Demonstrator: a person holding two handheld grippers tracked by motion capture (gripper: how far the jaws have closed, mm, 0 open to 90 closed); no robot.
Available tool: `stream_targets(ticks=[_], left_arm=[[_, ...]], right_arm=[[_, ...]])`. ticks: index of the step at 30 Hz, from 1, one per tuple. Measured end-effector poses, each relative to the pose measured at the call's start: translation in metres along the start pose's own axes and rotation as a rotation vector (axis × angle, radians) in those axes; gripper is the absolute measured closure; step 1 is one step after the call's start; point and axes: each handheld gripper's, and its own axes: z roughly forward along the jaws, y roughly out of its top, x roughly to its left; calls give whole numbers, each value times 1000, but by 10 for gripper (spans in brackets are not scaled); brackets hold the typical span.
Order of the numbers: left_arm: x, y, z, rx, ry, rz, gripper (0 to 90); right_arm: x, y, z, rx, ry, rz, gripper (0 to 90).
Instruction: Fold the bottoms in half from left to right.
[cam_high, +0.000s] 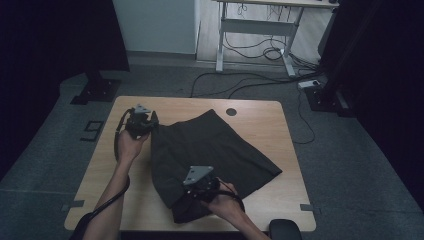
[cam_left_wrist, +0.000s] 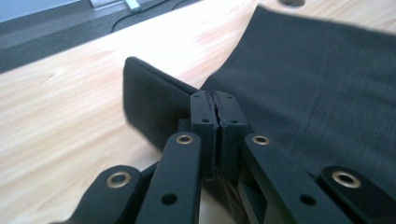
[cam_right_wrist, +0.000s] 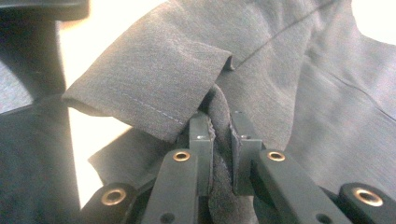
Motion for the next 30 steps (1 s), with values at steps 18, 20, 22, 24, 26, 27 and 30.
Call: stream_targets(ticks=[18,20,22,24,26,27,30], left_arm=[[-68,84,45,-88,-87,108,868],[-76,94,50,-91,-98,125,868],[-85,104,58,-94,-105,140,868],[-92,110,67,-93,-114,151,868],[-99,115,83,-88,-126,154,868],[-101,116,88,-87,-131,148,868],[-107,115,110,-74,-148,126,867]], right_arm=[[-48,-59,-81,-67,-162,148,821],[-50,-62,-90,-80,-179,157,821],[-53,-65,-99,-91,-197,163,820],[-57,-70,-106,-95,-215,179,820],[-63,-78,-111,-93,-236,202,820],[-66,-83,-112,-93,-243,218,819],[-77,-96,-110,-82,-254,257,818]])
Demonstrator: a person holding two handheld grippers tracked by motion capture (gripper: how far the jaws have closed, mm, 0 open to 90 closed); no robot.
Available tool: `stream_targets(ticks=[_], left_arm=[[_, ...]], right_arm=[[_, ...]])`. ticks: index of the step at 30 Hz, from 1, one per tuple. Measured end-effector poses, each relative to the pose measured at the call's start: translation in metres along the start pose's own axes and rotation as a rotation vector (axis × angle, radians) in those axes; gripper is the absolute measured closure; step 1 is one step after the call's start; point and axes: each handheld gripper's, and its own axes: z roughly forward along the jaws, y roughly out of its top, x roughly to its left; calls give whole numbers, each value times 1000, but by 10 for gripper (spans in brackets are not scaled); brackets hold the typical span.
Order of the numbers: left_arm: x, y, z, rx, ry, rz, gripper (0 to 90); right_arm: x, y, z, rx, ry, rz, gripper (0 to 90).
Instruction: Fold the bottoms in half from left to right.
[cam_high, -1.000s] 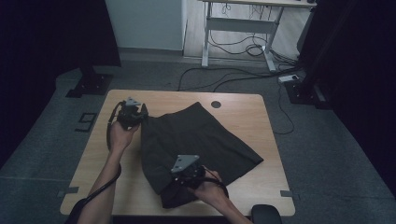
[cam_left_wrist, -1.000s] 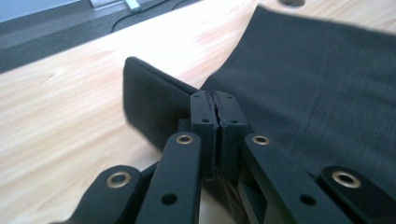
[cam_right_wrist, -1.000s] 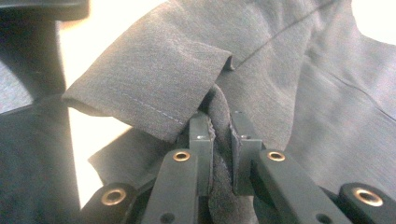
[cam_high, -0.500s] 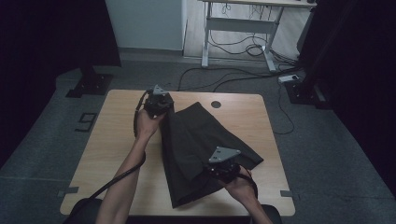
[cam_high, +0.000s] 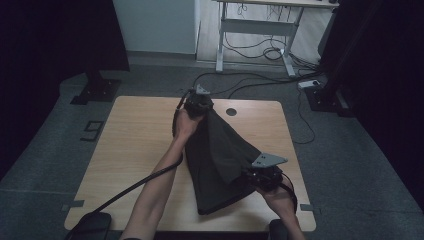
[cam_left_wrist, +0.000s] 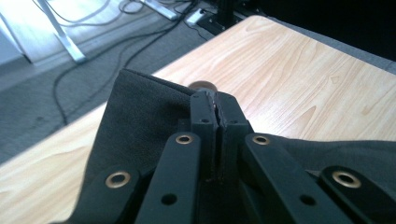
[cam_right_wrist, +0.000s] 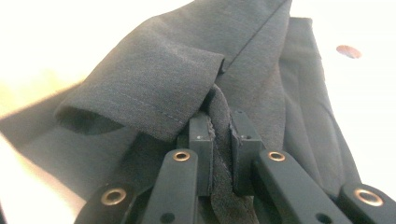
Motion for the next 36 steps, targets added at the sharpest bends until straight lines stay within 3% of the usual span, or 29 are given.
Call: stream_targets(ticks=[2,8,9,10,14,15,20,25,30,33,36], left_arm=[[-4,-4,19,30,9,9,867],[-4,-15,51,64,45,-1,848],[-3,-17,57,88,69,-11,820],[-2,-19,58,86,82,-20,731],[1,-21,52,37,54,-72,576],[1,-22,46,19,33,-81,542],[1,-25,35,16,5,-71,441],[-5,-34,17,16,-29,-24,319],[-14,-50,3,38,-61,3,231],[-19,-62,-3,47,-74,-3,183],[-23,-78,-9,72,-78,3,140]], right_arm=[[-9,-9,5,25,-21,22,818],[-28,-29,19,49,-43,76,807],[-30,-32,22,53,-47,86,796],[-34,-36,28,68,-53,96,744],[-42,-48,35,118,-77,118,600],[-48,-55,34,131,-79,146,520],[-52,-66,23,145,-85,166,425],[-52,-76,5,159,-75,175,377],[-48,-65,-8,102,-44,191,355],[-43,-52,-4,76,-19,183,337],[-30,-33,12,63,28,151,317]])
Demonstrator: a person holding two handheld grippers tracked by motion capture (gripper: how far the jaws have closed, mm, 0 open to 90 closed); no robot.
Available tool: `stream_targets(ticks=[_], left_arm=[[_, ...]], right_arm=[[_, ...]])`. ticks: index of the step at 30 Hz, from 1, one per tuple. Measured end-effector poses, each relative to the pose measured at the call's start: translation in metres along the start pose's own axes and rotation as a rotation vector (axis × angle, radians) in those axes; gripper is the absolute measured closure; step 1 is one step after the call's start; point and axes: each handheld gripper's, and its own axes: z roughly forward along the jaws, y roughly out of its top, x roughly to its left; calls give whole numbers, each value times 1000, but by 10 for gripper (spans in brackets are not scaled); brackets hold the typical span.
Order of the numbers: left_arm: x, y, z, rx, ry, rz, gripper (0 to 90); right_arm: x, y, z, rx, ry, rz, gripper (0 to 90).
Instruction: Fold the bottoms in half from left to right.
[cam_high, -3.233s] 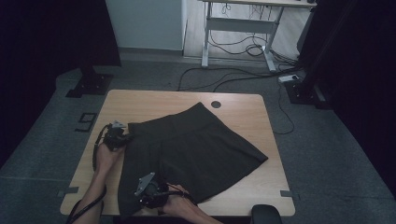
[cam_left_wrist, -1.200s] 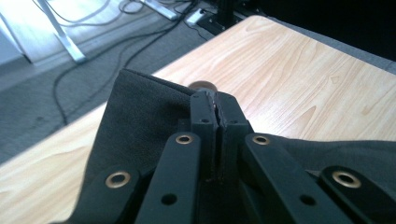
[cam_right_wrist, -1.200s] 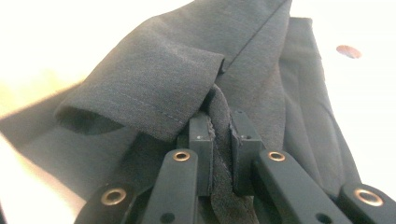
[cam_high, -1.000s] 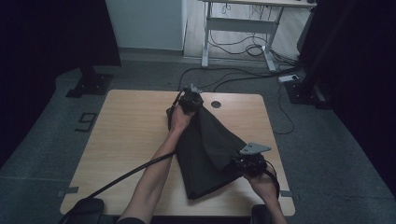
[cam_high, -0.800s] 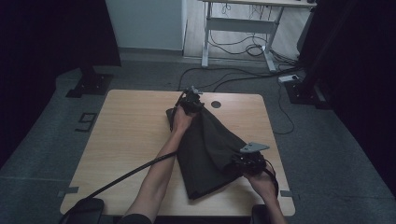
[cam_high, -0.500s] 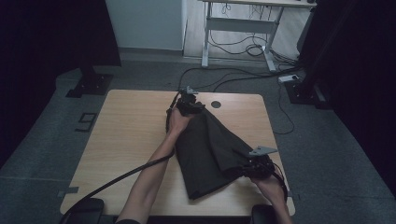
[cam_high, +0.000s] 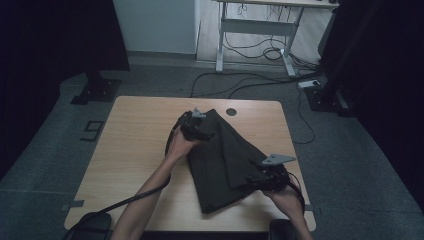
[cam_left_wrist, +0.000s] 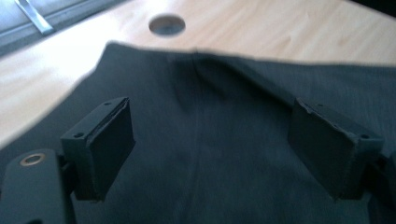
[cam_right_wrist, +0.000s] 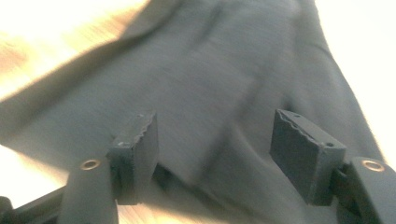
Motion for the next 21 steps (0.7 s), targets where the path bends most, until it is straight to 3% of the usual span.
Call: stream_targets(ticks=[5,8,9,10,11,12,15,16,21], left_arm=[[-5,-22,-4,35,4,-5,57],[-8,-36,-8,42,2,-20,18],[-8,-39,-8,45,3,-22,10],[-9,-43,-9,49,2,-23,10],[-10,-46,-11,49,3,-25,5],[-10,-49,-12,46,5,-25,5],[-12,-55,-19,35,8,-32,3],[-13,-56,-21,33,5,-35,4],[-18,-58,-32,25,3,-25,6]], right_arm=[[18,18,34,54,33,-19,247],[26,23,56,94,13,-30,227],[31,23,66,127,-24,-52,255],[31,23,66,127,-24,-52,255],[34,21,74,167,-55,-63,424],[34,21,74,167,-55,-63,424],[37,17,79,225,-30,-62,811],[37,16,77,228,-37,-67,862],[27,27,49,153,-83,-45,877]])
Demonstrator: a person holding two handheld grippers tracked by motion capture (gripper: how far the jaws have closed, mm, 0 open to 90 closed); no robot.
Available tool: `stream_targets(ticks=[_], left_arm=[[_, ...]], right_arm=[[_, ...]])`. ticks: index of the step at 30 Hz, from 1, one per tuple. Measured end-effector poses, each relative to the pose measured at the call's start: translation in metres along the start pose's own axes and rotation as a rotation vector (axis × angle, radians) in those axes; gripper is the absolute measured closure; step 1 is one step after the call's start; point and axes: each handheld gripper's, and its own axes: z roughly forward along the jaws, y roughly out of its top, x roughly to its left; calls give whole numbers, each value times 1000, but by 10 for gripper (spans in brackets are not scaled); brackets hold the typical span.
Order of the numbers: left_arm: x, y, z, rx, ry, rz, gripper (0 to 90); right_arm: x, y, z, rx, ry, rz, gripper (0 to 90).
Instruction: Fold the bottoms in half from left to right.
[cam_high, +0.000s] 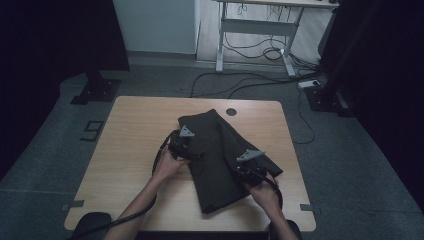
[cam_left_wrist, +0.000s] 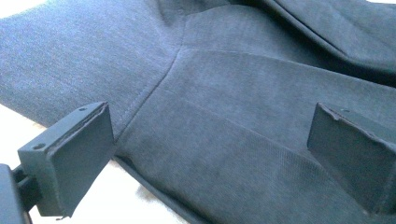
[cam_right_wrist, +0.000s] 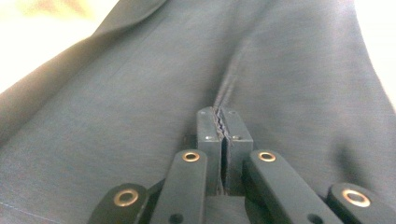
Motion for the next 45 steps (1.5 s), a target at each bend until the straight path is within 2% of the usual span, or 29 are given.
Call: stream_targets(ticks=[1,2,3,6,10,12,14,15,16,17,18,19,21,25,27,29,31,33,35,37,38,45], left_arm=[[-2,0,-2,-3,1,2,6],[-3,0,-3,-4,-1,6,6],[-5,0,-5,-6,-2,9,6],[-11,-2,-10,-8,-1,21,7],[-16,-5,-14,-4,-1,38,7],[-18,-7,-17,-3,2,42,6],[-20,-9,-20,0,1,35,4],[-21,-10,-21,1,1,30,1],[-22,-11,-22,5,1,28,0],[-23,-11,-22,8,0,26,0],[-25,-12,-22,10,-3,22,0],[-26,-12,-23,11,-5,21,0],[-32,-13,-21,17,-12,22,0],[-46,-17,-15,36,-39,29,0],[-53,-22,-9,57,-45,41,0],[-58,-27,-3,84,-30,61,0],[-60,-32,2,106,-8,81,0],[-60,-36,4,109,0,80,0],[-59,-37,5,112,10,84,0],[-57,-38,5,117,12,84,0],[-56,-38,4,120,13,82,0],[-40,-47,-7,138,21,44,0]], right_arm=[[-6,2,-7,-11,-15,4,877],[-18,3,-18,-25,-50,24,877],[-18,3,-18,-25,-50,24,877],[-45,1,-32,-40,-126,66,877],[-73,-10,-35,-30,-182,129,876],[-95,-22,-34,-9,-228,184,857],[-108,-31,-32,6,-257,227,731],[-116,-36,-31,9,-278,249,613],[-120,-38,-32,0,-287,259,562],[-121,-39,-33,-11,-292,264,517],[-123,-38,-35,-36,-282,270,414],[-123,-38,-35,-36,-282,270,414],[-121,-35,-33,-54,-251,255,347],[-114,-25,-18,-52,-201,215,275],[-113,-23,-6,-23,-199,203,271],[-116,-25,8,22,-218,186,271],[-120,-30,17,50,-227,202,270],[-126,-38,25,66,-233,230,269],[-128,-45,29,83,-246,221,268],[-128,-51,29,52,-238,241,270],[-125,-55,28,38,-236,225,272],[-105,-61,23,35,-194,185,276]])
